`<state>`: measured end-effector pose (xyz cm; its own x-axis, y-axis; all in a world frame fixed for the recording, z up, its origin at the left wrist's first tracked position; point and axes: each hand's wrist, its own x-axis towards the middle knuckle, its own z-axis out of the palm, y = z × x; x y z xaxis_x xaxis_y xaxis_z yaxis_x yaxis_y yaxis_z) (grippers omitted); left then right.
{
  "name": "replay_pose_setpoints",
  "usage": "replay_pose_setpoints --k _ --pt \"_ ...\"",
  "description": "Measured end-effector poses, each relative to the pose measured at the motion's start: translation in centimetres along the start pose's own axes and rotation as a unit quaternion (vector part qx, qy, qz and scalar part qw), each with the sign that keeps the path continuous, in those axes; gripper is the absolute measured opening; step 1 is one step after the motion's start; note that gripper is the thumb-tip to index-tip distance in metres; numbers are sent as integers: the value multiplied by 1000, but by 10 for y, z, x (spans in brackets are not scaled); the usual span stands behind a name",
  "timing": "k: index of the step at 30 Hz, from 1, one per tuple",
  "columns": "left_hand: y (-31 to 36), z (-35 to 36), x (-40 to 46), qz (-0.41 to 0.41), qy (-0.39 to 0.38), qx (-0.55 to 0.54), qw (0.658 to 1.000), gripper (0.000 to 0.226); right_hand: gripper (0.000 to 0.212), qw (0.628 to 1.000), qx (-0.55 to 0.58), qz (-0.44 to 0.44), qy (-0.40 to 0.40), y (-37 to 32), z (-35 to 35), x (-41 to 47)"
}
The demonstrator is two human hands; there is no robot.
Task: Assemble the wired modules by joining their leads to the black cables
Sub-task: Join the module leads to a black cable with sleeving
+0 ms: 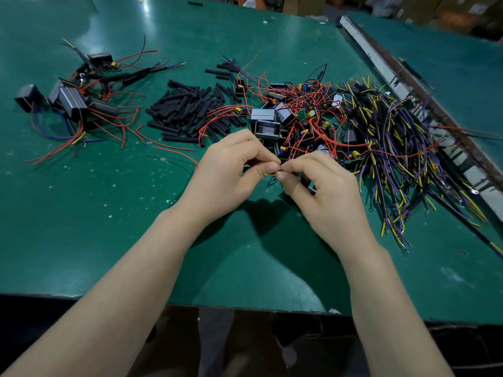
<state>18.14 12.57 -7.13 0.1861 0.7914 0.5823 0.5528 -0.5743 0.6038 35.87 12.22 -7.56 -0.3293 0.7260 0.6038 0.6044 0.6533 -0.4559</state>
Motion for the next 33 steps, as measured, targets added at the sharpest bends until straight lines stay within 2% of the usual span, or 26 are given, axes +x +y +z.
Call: replay_pose_setpoints --k 5,10,20,26,33 --pt "0 -3 2 -7 -85 6 996 10 11 993 -17 -55 -106 14 -14 9" --pt "0 -2 2 9 -104 22 994 10 16 982 -46 -74 -165 19 -16 13" --pt "1 1 1 9 -82 53 995 15 19 984 -124 -62 -108 16 -10 4" --pt "2 3 2 -10 -63 42 997 9 18 995 -34 1 -94 22 -11 3" --pt "4 3 2 -50 -35 16 998 10 9 999 -4 3 -43 19 -10 2"
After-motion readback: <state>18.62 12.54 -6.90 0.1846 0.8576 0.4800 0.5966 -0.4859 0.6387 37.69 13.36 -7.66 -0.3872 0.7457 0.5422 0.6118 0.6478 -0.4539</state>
